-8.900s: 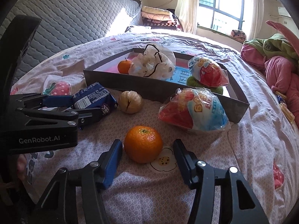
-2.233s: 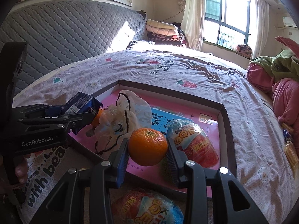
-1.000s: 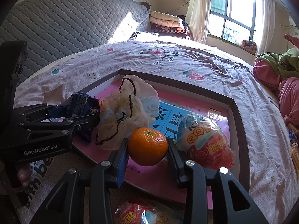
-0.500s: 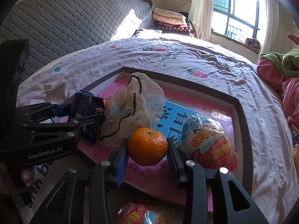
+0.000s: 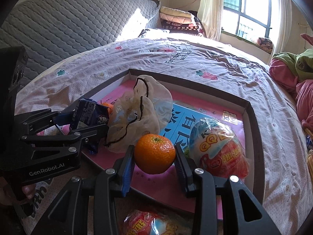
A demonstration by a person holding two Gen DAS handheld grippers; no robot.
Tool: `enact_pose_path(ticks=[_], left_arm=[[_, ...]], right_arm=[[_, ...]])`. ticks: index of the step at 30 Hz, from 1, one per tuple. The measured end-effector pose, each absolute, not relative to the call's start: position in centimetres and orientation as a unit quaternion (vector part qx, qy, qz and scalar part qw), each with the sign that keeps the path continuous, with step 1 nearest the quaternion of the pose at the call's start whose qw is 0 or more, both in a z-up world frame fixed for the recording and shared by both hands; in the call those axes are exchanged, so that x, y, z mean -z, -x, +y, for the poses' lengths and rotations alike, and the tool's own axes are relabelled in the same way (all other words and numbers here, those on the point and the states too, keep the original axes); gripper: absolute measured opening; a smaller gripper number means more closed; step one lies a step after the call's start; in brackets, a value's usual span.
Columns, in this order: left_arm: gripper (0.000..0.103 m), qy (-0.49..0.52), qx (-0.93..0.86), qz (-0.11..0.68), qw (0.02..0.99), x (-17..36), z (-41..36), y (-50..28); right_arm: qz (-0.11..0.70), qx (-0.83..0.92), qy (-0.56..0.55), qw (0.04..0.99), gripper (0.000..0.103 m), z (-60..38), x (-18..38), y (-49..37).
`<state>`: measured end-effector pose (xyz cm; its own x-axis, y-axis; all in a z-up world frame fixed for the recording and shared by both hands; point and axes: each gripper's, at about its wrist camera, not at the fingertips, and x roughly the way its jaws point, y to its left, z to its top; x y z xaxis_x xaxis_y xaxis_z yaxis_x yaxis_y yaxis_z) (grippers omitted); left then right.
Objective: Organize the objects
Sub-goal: 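Lower the blue packet into the tray with the left tool while the right tool lowers the tangerine, then open both tools to release the packet and tangerine, then withdraw from the tray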
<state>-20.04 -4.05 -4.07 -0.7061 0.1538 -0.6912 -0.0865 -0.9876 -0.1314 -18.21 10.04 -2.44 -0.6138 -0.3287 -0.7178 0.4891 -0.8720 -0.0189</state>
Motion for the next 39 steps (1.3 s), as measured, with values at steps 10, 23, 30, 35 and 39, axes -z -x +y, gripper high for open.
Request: enact_pose_path(ticks=[10, 23, 30, 35, 39], left_arm=[[0.054, 0.391, -0.917, -0.042, 0.072, 3.8, -4.0, 19.7], [0.054, 0.398, -0.915, -0.034, 0.064, 3.0, -3.5, 18.8], [0.054, 0.393, -0.918, -0.03, 0.054, 1.8, -3.2, 17.5], [0.055, 0.384, -0.921, -0.025, 0.052, 0.5, -2.6, 16.7], [0.058, 0.381, -0.923, -0.024, 0.051, -0.2, -2.2, 16.1]], right_arm=[[0.092, 0.885, -0.394, 0.232, 0.039, 10.3, 2.4, 18.4], [0.083, 0.883, -0.393, 0.242, 0.041, 10.3, 1.4, 17.8], [0.076, 0.892, -0.374, 0.243, 0.042, 10.8, -0.2, 17.2], [0.069, 0.899, -0.358, 0.244, 0.048, 11.3, -1.5, 16.8], [0.06, 0.906, -0.344, 0.238, 0.055, 11.9, -2.5, 16.4]])
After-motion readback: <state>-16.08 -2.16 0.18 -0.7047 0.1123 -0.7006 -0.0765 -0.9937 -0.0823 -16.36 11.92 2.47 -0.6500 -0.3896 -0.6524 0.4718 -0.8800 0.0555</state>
